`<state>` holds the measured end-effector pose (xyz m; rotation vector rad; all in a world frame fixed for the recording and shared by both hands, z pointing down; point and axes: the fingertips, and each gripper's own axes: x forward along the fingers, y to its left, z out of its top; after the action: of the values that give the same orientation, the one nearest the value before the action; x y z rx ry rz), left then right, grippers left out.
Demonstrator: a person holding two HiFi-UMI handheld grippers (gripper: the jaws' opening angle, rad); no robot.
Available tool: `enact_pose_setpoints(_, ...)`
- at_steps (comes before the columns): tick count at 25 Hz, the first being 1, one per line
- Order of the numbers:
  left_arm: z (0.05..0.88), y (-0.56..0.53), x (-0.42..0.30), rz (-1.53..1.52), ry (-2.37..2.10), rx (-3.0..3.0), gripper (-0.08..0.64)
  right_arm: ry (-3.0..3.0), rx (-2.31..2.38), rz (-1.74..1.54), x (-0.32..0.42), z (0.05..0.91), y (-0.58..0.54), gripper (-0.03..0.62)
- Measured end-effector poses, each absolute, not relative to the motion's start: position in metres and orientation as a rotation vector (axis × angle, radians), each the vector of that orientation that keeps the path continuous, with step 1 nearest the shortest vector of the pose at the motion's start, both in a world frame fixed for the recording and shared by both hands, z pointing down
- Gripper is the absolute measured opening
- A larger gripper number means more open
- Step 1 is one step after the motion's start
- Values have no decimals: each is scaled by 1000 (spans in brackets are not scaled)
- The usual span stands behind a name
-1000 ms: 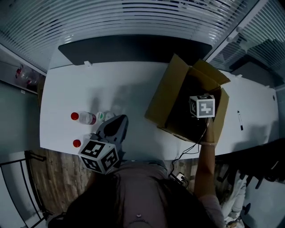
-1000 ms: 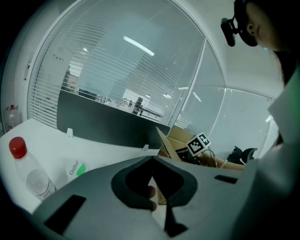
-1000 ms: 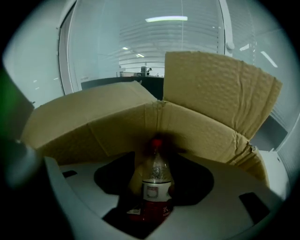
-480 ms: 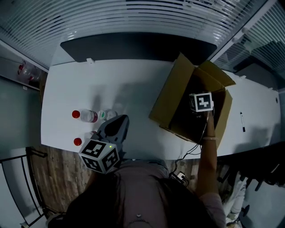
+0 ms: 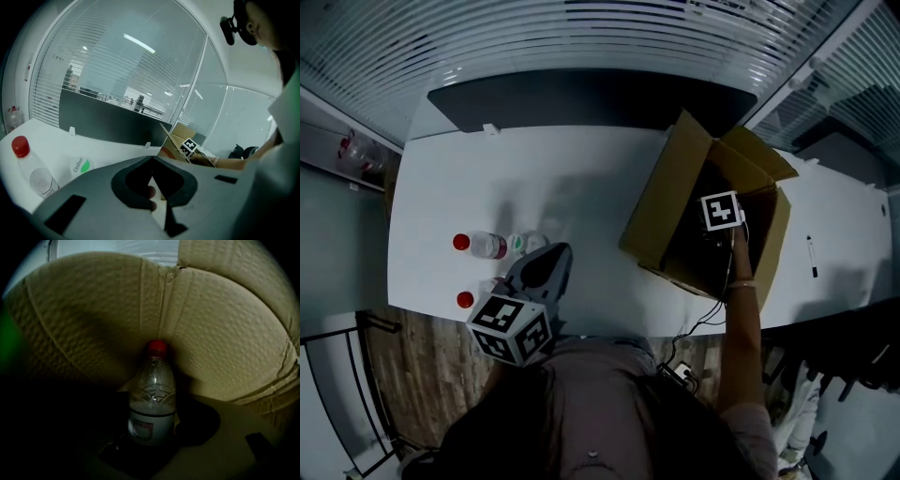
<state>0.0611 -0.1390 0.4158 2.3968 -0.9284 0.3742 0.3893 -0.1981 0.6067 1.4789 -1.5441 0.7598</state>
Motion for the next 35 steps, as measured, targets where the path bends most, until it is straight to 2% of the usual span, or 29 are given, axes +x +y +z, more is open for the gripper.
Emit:
enact_pose_setpoints(16,416,-137,47,358,-956,2387,9,-1408,1417,938,391,637,-176,302)
enact_pose_setpoints(35,401,-126,46,315,-878,2451,9,-1479,1591,842,400,559,-176,302)
